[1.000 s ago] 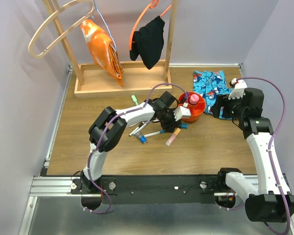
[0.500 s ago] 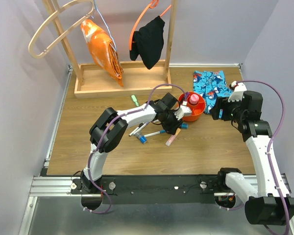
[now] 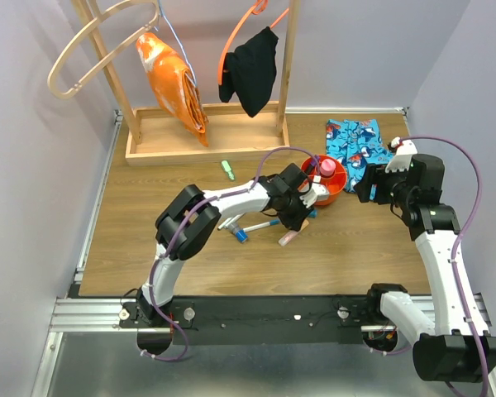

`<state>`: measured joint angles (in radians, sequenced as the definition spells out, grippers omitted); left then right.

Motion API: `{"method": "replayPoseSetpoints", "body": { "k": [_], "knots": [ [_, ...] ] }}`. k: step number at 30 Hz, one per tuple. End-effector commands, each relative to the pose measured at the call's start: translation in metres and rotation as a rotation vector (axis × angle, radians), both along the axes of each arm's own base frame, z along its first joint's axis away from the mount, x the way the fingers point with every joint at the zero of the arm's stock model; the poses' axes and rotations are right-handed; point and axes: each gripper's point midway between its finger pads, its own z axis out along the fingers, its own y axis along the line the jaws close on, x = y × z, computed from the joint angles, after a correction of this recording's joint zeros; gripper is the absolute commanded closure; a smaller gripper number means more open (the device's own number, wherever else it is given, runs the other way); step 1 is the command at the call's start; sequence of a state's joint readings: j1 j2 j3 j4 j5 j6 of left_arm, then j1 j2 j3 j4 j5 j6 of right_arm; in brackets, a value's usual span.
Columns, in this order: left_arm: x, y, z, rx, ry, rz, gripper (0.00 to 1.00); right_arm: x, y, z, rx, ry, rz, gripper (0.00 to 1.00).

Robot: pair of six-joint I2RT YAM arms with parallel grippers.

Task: Sort the stationery into containers
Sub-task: Pick up the stationery from the center of the board.

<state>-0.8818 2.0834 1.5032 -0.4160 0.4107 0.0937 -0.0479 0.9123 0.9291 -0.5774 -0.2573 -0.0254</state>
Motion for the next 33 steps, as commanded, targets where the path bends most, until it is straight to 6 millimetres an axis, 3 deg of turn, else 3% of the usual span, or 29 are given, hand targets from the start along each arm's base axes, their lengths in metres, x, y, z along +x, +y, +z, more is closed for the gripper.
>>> {"method": "replayPoseSetpoints", "body": {
  "k": [1,8,15,20,23,24,27,30,31,33],
  "knots": [
    [0.002,0.009,-0.035,0.127,-0.021,0.091,0.70,-0.003,-0.001,0.001,0.002,-0.007,-0.001,0.21],
    [-0.010,0.019,-0.054,0.219,-0.042,0.084,0.69,-0.006,-0.001,-0.003,-0.006,0.003,0.006,0.21],
    [-0.025,0.014,-0.041,0.196,-0.032,0.056,0.56,-0.007,0.001,-0.004,-0.004,0.002,0.014,0.21],
    [-0.031,0.017,-0.046,0.223,-0.046,0.038,0.55,-0.006,0.002,-0.004,0.003,-0.006,0.014,0.21],
    [-0.034,0.017,-0.051,0.228,-0.036,0.025,0.64,-0.008,0.001,-0.004,0.000,-0.007,0.011,0.21],
    [-0.036,0.017,-0.052,0.229,-0.031,0.017,0.74,-0.008,0.000,-0.004,0.001,-0.008,0.006,0.21],
    [-0.039,0.016,-0.045,0.224,-0.015,-0.003,0.88,-0.010,0.000,-0.001,-0.003,-0.013,0.003,0.21],
    [-0.046,0.011,-0.008,0.167,0.052,-0.053,0.99,-0.011,-0.003,0.006,-0.013,-0.020,-0.009,0.21],
    [-0.039,0.010,0.010,0.121,0.061,-0.048,1.00,-0.012,-0.003,0.006,-0.017,-0.015,-0.008,0.21],
    [-0.045,0.003,0.066,-0.045,0.103,-0.110,1.00,-0.012,-0.004,0.010,-0.024,-0.021,-0.005,0.21]
  ]
}}
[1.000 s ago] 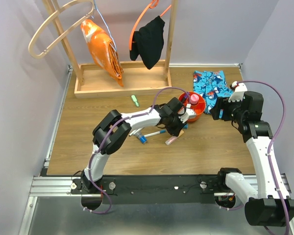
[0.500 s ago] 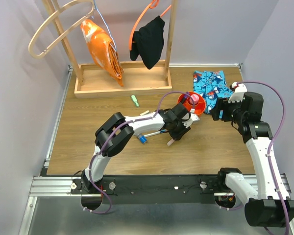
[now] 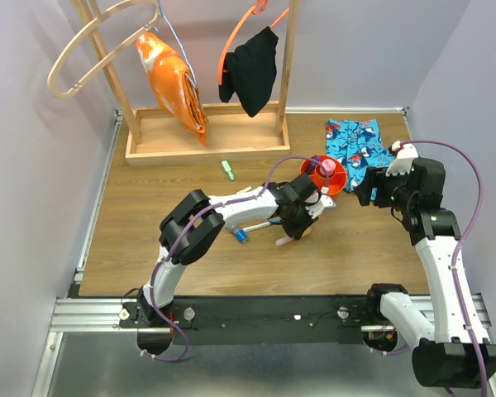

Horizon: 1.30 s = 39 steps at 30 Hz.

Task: Sort the stationery into containers
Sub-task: Pick up the stationery from the center of the board, then place the stationery in the storage box.

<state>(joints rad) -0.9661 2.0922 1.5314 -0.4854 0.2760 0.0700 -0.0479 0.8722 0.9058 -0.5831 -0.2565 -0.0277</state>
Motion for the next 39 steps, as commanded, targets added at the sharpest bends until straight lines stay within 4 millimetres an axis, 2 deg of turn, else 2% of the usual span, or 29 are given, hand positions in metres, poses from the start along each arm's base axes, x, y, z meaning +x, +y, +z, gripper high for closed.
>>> {"method": "replayPoseSetpoints", "body": {
  "k": [1,2,4,5,6,7,8,9,10,11,12,13,14,15,17,19,22,23,32,39],
  "knots": [
    [-0.018,0.005,0.095,-0.211,0.121,-0.132,1.00,-0.005,-0.004,0.011,-0.024,-0.009,-0.002,0.21],
    [-0.008,0.008,0.126,-0.287,0.074,-0.142,1.00,-0.005,-0.004,0.010,-0.027,-0.007,-0.001,0.21],
    [0.003,0.000,0.165,-0.438,-0.001,-0.206,1.00,-0.004,-0.003,0.011,-0.024,-0.010,0.004,0.21],
    [0.022,0.008,0.186,-0.504,-0.061,-0.192,1.00,-0.004,-0.003,0.011,-0.024,-0.012,0.006,0.21],
    [0.042,-0.002,0.214,-0.625,-0.182,-0.211,1.00,-0.004,-0.001,0.012,-0.017,-0.015,0.013,0.21],
    [0.050,-0.001,0.229,-0.706,-0.230,-0.226,1.00,-0.003,0.000,0.012,-0.014,-0.021,0.016,0.22],
    [0.057,0.003,0.226,-0.747,-0.241,-0.187,1.00,-0.002,0.001,0.012,-0.009,-0.024,0.022,0.22],
    [0.082,0.001,0.254,-0.851,-0.394,-0.176,1.00,-0.001,0.002,0.014,-0.004,-0.031,0.024,0.22],
    [0.096,0.002,0.260,-0.872,-0.453,-0.127,1.00,0.000,0.003,0.016,0.000,-0.037,0.028,0.22],
    [0.108,-0.003,0.257,-0.888,-0.477,-0.115,1.00,0.001,0.003,0.017,-0.001,-0.042,0.031,0.22],
    [0.118,-0.007,0.270,-0.938,-0.541,-0.122,1.00,0.001,0.003,0.018,-0.002,-0.045,0.029,0.22],
    [0.125,-0.010,0.274,-0.961,-0.563,-0.119,1.00,0.002,0.002,0.018,-0.006,-0.047,0.028,0.22],
    [0.141,-0.016,0.269,-0.969,-0.588,-0.081,1.00,0.003,0.002,0.018,-0.009,-0.045,0.030,0.22],
    [0.148,-0.021,0.276,-1.002,-0.624,-0.082,1.00,0.003,0.002,0.017,-0.018,-0.046,0.037,0.22],
    [0.162,-0.036,0.276,-1.028,-0.619,-0.087,1.00,0.004,0.001,0.016,-0.023,-0.041,0.037,0.22],
    [0.172,-0.043,0.277,-1.045,-0.630,-0.086,1.00,0.006,0.000,0.015,-0.031,-0.035,0.038,0.22],
    [0.186,-0.052,0.269,-1.049,-0.636,-0.079,1.00,0.007,-0.003,0.014,-0.044,-0.018,0.032,0.22],
    [0.190,-0.055,0.261,-1.043,-0.628,-0.076,1.00,0.007,-0.003,0.013,-0.047,-0.014,0.033,0.22],
    [0.203,-0.056,0.215,-1.036,-0.553,-0.044,1.00,0.014,-0.008,0.006,-0.069,0.032,0.019,0.22],
    [0.213,-0.057,0.190,-1.057,-0.510,-0.011,1.00,0.023,-0.011,-0.003,-0.088,0.072,0.024,0.22]
  ]
}}
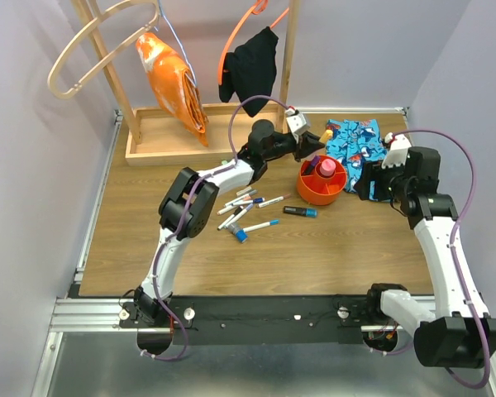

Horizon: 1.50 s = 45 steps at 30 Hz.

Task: Sort the stationery into containers
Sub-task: Place the stationery in the storage box.

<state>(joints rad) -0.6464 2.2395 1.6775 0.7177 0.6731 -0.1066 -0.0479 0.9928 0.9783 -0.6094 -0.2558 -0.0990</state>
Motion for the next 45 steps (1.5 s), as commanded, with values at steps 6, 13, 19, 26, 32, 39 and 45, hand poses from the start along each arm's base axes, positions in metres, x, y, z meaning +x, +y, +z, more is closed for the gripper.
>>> {"method": "replayPoseSetpoints", "body": {
  "k": [6,13,19,26,32,39,45],
  "knots": [
    [0.013,0.001,-0.030,-0.052,0.054,0.008,1.00,0.013,-0.006,-0.007,-0.030,0.039,0.003,0.22],
    [0.007,0.013,-0.049,-0.051,0.102,-0.007,1.00,0.018,-0.005,-0.016,-0.020,0.066,0.005,0.22],
    [-0.002,0.021,-0.056,-0.045,0.115,-0.061,0.86,0.026,-0.004,-0.016,-0.012,0.064,0.005,0.22],
    [-0.006,0.028,-0.046,-0.048,0.097,-0.076,0.55,0.030,-0.004,-0.010,-0.011,0.055,0.007,0.22],
    [-0.010,0.035,-0.033,-0.047,0.085,-0.059,0.45,0.030,-0.004,-0.001,-0.014,0.034,0.009,0.22],
    [-0.046,0.060,0.001,-0.011,0.114,-0.065,0.44,0.030,-0.002,0.015,-0.008,-0.025,0.012,0.22],
    [-0.131,0.098,-0.054,0.330,0.203,-0.251,0.44,0.024,0.000,0.019,-0.003,-0.059,0.019,0.22]
  ]
}}
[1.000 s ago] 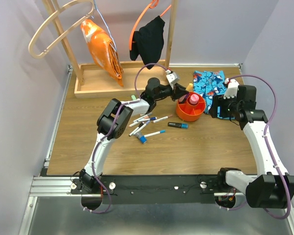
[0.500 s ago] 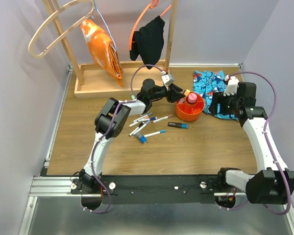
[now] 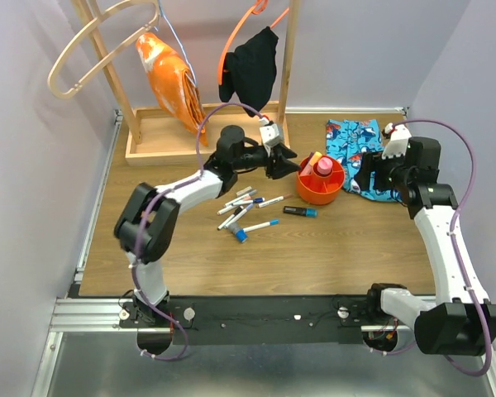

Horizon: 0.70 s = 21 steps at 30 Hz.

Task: Sort the stationery into containers
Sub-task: Place the stationery in the storage box, then pick up the stationery from the center of the board.

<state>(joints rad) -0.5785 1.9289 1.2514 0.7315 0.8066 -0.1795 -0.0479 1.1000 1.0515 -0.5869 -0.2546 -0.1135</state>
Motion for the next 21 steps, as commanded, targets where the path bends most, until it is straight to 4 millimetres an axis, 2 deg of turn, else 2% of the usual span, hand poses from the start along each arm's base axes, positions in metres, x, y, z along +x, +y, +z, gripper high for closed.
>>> {"method": "replayPoseSetpoints", "body": {
  "k": [1,2,3,6,15,17,18,20,21],
  "knots": [
    [-0.075,0.033,-0.054,0.324,0.022,-0.235,0.44,-0.003,0.003,0.017,0.005,-0.074,0.022,0.22],
    [-0.076,0.035,-0.058,0.386,-0.117,-0.278,0.44,-0.004,0.003,0.019,0.002,-0.078,0.029,0.21],
    [-0.097,0.044,-0.082,0.504,-0.073,-0.327,0.44,-0.006,0.004,0.020,-0.003,-0.082,0.038,0.21],
    [-0.104,0.047,-0.100,0.596,-0.176,-0.385,0.44,-0.011,0.007,0.019,-0.001,-0.083,0.062,0.21],
    [-0.077,0.024,-0.134,0.762,-0.310,-0.450,0.44,-0.021,0.012,0.034,0.010,-0.110,0.081,0.21],
    [-0.071,0.016,-0.133,0.780,-0.348,-0.466,0.44,-0.022,0.012,0.033,0.018,-0.108,0.080,0.21],
    [-0.072,0.016,-0.144,0.799,-0.320,-0.482,0.44,-0.022,0.013,0.034,0.019,-0.111,0.081,0.21],
    [-0.067,0.008,-0.141,0.803,-0.325,-0.484,0.44,-0.024,0.014,0.032,0.025,-0.109,0.083,0.21],
    [-0.069,0.009,-0.152,0.829,-0.301,-0.496,0.44,-0.024,0.014,0.032,0.027,-0.110,0.083,0.21]
  ]
}}
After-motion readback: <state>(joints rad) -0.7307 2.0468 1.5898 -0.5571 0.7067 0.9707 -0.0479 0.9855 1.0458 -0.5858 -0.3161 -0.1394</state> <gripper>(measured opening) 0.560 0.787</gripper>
